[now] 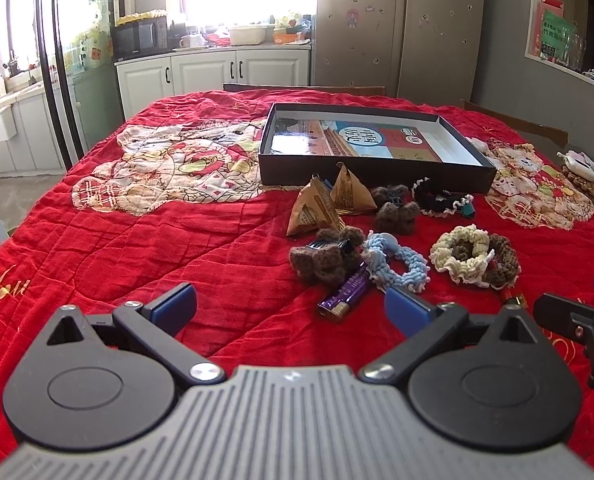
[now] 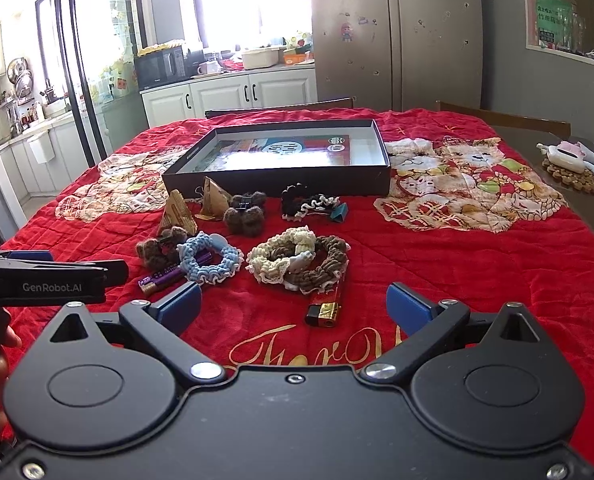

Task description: Organize objects

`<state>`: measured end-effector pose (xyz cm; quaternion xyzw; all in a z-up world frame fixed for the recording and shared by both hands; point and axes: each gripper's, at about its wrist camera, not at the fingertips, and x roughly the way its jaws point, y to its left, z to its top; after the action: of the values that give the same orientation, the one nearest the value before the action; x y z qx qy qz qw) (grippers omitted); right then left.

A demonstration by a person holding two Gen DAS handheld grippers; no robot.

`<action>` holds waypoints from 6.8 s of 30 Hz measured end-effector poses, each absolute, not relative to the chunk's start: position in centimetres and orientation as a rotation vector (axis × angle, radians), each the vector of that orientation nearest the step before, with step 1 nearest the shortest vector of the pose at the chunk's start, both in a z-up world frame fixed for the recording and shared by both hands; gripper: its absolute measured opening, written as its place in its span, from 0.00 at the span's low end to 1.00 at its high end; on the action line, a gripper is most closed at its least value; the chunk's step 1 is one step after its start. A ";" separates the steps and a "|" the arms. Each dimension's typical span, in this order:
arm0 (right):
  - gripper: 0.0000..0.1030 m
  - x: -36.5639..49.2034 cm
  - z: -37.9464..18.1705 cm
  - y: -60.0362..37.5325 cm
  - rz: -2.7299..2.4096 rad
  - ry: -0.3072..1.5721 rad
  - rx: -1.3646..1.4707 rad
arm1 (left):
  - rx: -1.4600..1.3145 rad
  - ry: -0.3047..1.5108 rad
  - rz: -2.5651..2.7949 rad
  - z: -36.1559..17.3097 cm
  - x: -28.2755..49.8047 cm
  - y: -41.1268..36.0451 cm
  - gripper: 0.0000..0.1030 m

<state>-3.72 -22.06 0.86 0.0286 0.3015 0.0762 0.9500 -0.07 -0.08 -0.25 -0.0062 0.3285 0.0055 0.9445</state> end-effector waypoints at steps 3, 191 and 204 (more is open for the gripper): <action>0.95 -3.5 0.8 -22.1 0.151 0.612 0.054 | -0.009 0.670 0.012 -0.3 0.2 0.0 1.00; 0.36 30.8 1.9 -19.4 0.169 0.641 0.022 | 0.123 0.573 -0.188 3.6 29.3 -3.0 0.80; 0.36 23.8 4.9 -19.7 0.201 0.594 -0.022 | 0.160 0.538 -0.238 5.0 23.1 -2.5 0.84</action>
<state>23.75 -19.73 4.86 -0.0110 0.2921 0.0988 0.9512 23.09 -2.49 5.04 0.0788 0.2649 -0.1173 0.9539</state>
